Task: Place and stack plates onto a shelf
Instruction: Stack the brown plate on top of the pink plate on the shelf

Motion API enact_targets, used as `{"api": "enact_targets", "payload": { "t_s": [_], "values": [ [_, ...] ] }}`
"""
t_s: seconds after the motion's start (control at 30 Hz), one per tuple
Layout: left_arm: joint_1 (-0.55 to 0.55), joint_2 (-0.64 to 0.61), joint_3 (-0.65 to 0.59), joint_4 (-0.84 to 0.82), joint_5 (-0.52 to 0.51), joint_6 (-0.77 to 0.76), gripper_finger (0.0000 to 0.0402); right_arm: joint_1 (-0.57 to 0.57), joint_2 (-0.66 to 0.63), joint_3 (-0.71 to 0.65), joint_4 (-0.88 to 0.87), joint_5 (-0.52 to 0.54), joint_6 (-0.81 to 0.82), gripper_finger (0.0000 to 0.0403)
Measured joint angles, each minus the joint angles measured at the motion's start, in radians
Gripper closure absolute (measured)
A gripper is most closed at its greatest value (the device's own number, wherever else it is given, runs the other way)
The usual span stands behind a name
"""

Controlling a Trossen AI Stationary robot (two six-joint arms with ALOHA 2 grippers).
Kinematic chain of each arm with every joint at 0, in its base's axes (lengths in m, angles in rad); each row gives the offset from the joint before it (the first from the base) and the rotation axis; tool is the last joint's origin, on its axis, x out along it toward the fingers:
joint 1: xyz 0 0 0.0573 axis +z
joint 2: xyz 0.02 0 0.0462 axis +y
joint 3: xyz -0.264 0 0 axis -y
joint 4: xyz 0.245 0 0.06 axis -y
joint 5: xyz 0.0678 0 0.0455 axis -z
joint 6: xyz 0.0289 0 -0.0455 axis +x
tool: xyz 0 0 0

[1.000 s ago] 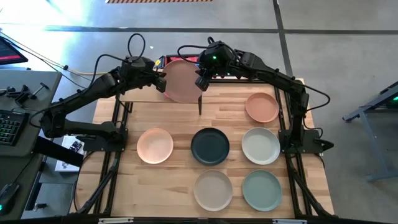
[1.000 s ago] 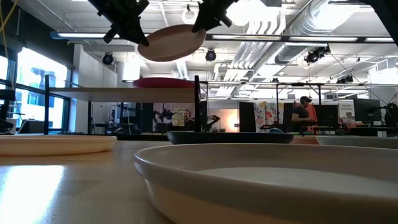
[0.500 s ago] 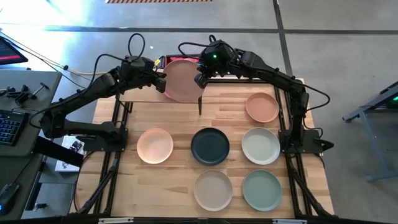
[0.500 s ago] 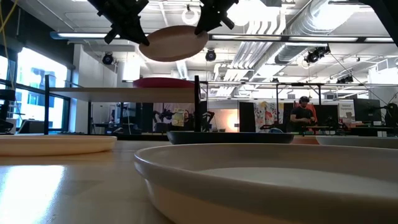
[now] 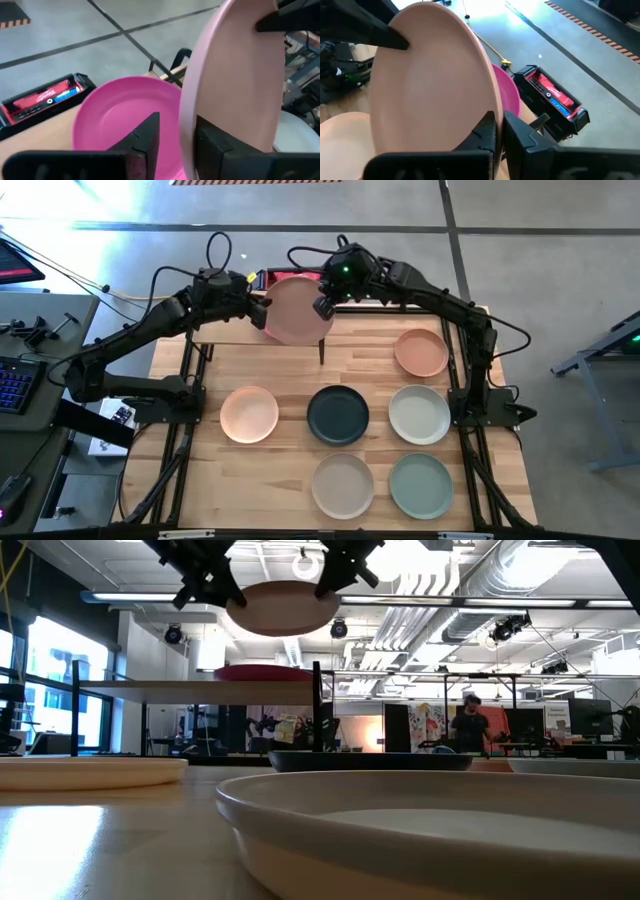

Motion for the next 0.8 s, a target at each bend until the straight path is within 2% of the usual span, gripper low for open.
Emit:
{"api": "enact_targets", "payload": {
  "t_s": [0.37,0.67,0.8],
  "values": [
    [0.051,-0.038,-0.001,0.15,-0.017,0.018,0.0303,-0.082,0.0,0.0,0.001,-0.073,0.014,0.0402],
    [0.077,-0.039,-0.001,0.166,-0.016,0.026,0.0303,-0.17,0.0,0.0,0.036,-0.137,0.023,0.0402],
    [0.076,-0.039,-0.001,0.166,-0.003,0.034,0.0303,-0.208,0.012,0.0,0.104,-0.178,0.089,0.0402]
  ]
}}
